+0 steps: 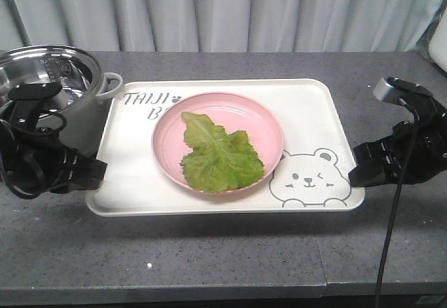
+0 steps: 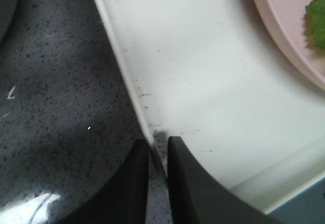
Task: Transfer vegetables to tray and serve
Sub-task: 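Lift the tray off the counter with both grippers, then hold the tray level with both grippers while the base turns and drives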
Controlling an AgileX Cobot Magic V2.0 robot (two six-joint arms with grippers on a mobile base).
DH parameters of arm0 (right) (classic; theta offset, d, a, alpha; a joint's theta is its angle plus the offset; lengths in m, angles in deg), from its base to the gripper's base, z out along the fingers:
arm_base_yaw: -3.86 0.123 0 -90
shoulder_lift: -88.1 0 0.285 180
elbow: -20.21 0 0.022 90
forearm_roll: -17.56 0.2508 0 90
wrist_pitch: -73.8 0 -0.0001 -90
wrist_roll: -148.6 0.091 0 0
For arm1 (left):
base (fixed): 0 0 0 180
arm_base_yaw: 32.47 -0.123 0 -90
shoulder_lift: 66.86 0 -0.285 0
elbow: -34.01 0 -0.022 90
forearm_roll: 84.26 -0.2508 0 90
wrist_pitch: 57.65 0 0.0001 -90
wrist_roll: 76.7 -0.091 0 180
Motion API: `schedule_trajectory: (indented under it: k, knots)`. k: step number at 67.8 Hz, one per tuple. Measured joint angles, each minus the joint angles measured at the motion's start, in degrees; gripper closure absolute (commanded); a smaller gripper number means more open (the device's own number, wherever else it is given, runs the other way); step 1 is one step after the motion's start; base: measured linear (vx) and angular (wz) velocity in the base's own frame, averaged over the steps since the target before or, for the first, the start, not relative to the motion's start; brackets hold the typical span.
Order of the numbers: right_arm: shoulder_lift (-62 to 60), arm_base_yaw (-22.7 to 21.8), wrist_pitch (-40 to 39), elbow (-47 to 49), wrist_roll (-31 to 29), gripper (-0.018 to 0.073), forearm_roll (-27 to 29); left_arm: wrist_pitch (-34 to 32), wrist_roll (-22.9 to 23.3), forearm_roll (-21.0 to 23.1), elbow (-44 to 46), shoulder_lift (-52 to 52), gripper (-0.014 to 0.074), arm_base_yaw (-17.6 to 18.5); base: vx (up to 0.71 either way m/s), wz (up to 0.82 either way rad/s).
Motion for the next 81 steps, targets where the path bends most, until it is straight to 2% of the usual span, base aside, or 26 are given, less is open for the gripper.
schedule_trajectory:
  k: [8, 16, 56, 81]
  knots:
    - [-0.6, 0.5, 1.3, 0.0, 1.2, 0.0564, 0.3, 2.5, 4.5, -3.1, 0.0, 2.2, 0.0603, 0.0, 0.0, 0.0]
    - [-0.6, 0.7, 2.7, -0.1, 2.1, 0.0562, 0.7, 2.8, 6.4, -4.5, 0.0, 4.0, 0.0603, 0.0, 0.0, 0.0]
    - [-0.6, 0.7, 5.1, -0.1, 3.3, 0.0562, 0.4, 6.9, 6.8, -5.2, 0.0, 5.0, 0.0602, 0.0, 0.0, 0.0]
    - [-0.6, 0.7, 5.1, -0.1, 3.3, 0.0562, 0.4, 7.0, 7.0, -5.2, 0.0, 5.0, 0.0602, 0.0, 0.0, 0.0]
